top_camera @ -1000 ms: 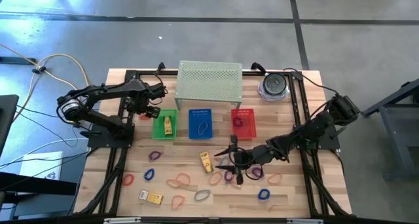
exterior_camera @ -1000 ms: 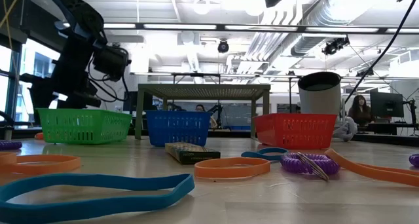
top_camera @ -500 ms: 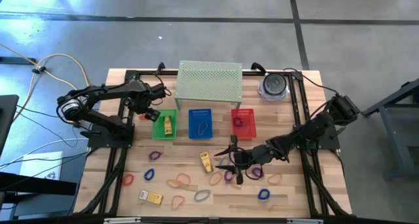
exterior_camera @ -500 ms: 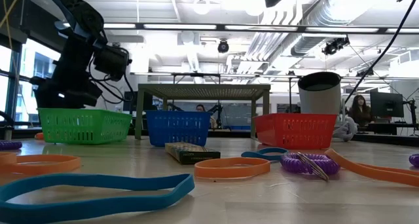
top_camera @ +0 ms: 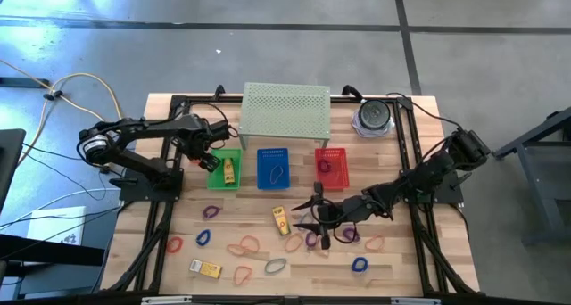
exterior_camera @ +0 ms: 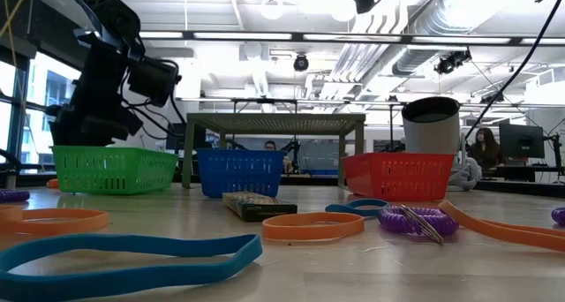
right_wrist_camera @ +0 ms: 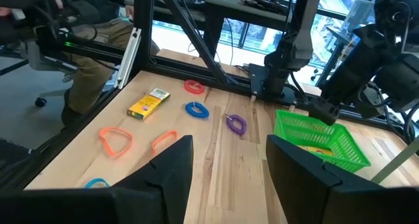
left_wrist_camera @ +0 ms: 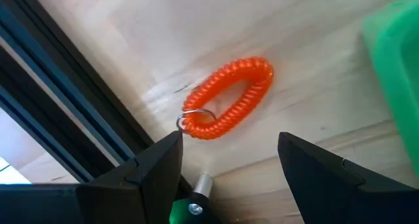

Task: Pick & Place Office Desk Supplies
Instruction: Put the orange spring keychain into the red bin

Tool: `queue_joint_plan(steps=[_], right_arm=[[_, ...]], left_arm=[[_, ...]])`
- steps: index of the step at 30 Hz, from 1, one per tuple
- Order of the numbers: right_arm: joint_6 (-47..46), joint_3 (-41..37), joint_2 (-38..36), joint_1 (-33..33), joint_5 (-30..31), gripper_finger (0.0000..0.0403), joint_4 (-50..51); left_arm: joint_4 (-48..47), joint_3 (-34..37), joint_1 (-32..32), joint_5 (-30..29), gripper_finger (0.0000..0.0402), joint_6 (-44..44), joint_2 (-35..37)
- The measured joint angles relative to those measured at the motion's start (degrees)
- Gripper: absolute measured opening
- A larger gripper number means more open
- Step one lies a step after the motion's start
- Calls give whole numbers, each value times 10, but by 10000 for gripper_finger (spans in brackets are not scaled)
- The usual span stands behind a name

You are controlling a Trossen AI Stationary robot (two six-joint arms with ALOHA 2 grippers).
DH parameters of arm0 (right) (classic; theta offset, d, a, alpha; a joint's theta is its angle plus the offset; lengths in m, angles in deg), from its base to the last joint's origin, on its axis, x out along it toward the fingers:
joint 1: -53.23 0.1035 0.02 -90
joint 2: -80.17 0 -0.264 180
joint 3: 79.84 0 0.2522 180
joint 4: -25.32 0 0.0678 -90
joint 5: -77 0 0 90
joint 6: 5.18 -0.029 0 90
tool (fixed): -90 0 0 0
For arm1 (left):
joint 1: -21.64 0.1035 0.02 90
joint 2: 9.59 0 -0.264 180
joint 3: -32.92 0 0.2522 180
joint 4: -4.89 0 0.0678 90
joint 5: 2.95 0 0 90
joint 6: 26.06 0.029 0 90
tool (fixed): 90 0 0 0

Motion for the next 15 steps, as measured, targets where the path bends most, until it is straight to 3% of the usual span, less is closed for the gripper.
queue_joint_plan(steps=[7,15], right_arm=[[-1,0,0,0,0,183,0],[-1,0,0,0,0,183,0]], left_arm=[[1,0,-17,0,241,-1,0],[13,0,16,2,241,0,0]])
